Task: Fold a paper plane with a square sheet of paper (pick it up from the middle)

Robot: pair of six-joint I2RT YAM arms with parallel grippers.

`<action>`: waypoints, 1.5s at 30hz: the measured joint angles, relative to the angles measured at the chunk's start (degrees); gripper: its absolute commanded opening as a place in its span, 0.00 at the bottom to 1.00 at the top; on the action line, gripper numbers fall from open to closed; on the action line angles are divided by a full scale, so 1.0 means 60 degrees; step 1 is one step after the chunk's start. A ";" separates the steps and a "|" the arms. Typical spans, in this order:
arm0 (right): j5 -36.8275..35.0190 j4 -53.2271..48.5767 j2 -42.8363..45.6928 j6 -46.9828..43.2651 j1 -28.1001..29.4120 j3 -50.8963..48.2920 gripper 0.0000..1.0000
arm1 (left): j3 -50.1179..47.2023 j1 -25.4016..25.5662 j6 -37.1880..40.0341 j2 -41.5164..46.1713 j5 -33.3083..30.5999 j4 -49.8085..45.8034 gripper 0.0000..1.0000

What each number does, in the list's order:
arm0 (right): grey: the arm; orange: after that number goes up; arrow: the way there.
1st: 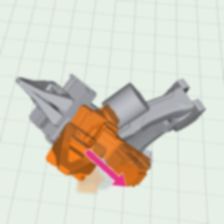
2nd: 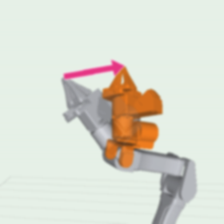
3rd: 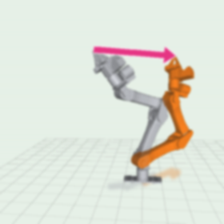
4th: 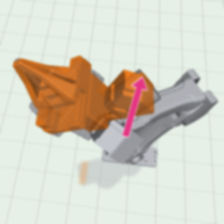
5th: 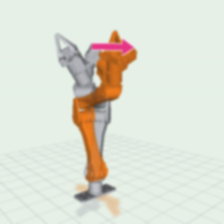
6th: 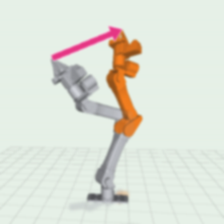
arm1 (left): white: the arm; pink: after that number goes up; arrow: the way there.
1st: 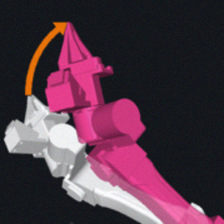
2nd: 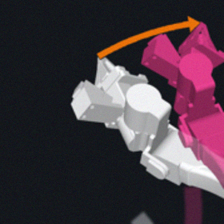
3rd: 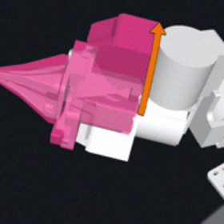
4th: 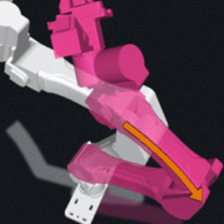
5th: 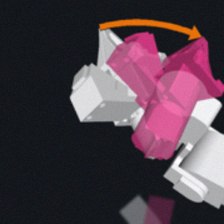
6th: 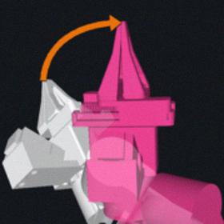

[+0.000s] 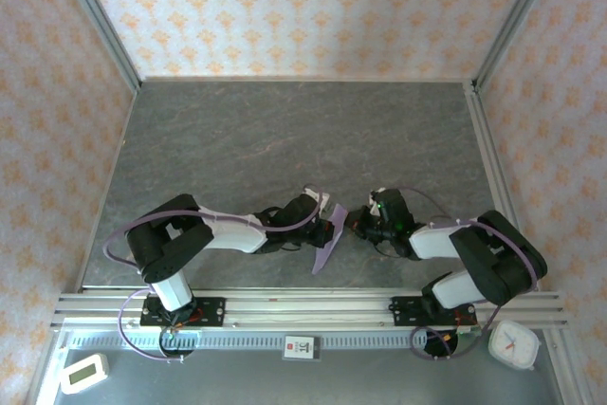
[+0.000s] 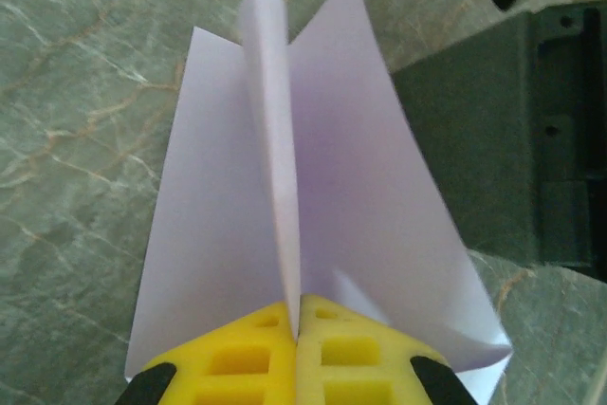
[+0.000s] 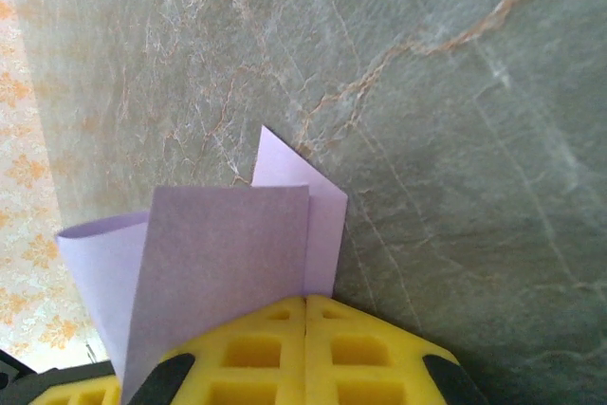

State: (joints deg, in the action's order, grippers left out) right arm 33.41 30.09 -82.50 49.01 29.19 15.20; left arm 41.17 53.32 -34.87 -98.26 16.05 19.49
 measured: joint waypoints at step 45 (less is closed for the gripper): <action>-0.0714 -0.1872 0.3100 -0.0386 0.0237 -0.0233 0.00 | 0.1417 -0.1490 0.2510 -0.0667 -0.4018 -0.2830 0.54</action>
State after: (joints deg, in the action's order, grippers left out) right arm 29.12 18.85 -63.90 46.70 30.61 13.80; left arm 49.67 44.38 -19.81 -102.26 -8.05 2.50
